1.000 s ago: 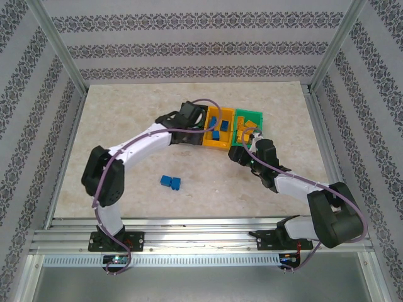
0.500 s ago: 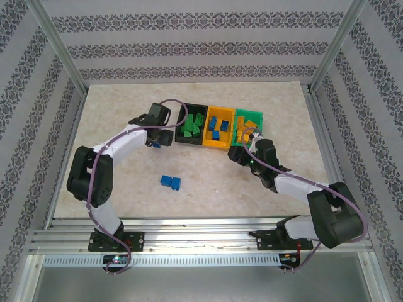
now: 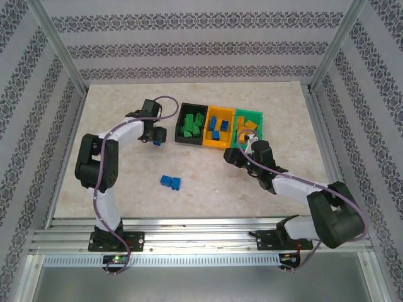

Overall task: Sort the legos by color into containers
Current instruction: Pick up the lego from the center of the table, then place the lego in the container.

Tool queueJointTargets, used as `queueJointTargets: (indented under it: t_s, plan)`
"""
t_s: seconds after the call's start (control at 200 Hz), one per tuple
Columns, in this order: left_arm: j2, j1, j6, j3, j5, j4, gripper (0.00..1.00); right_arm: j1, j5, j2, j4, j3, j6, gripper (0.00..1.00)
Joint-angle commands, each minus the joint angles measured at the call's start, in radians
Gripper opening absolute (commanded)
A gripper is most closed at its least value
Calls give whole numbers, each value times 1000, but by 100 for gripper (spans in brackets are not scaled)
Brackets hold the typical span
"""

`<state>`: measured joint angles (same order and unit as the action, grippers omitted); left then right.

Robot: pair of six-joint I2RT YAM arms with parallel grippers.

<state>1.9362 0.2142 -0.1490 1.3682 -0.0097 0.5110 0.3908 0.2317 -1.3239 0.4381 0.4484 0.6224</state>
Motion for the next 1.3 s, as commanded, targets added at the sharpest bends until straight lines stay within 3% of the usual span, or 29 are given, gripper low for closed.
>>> queueJointTargets:
  t_s: [0.0,0.185,0.275,0.35,0.405,0.625,0.809,1.069,1.294]
  plan:
    - [50,-5,5,27,50,35,63,10,-19,25,12,-6,-21,59]
    - [85,-4,-6,38,83,34,60,10,-19,32,11,-10,-22,59]
    - [85,-5,-7,33,92,24,54,11,-16,29,12,-8,-22,59]
    - [78,-6,-11,28,102,13,40,11,-14,31,11,-8,-23,59]
    - [70,-4,-14,25,112,11,37,11,-17,30,11,-7,-25,59]
    - [-13,-4,-30,-3,151,-16,35,12,-20,26,11,-5,-26,59]
    - [-134,14,-95,-58,265,-100,35,10,-16,12,14,0,-22,59]
    - [-214,194,-112,4,250,-132,36,-21,-8,12,21,-10,-4,59]
    - [-80,314,-95,206,226,-59,39,-87,39,-3,55,-30,40,59]
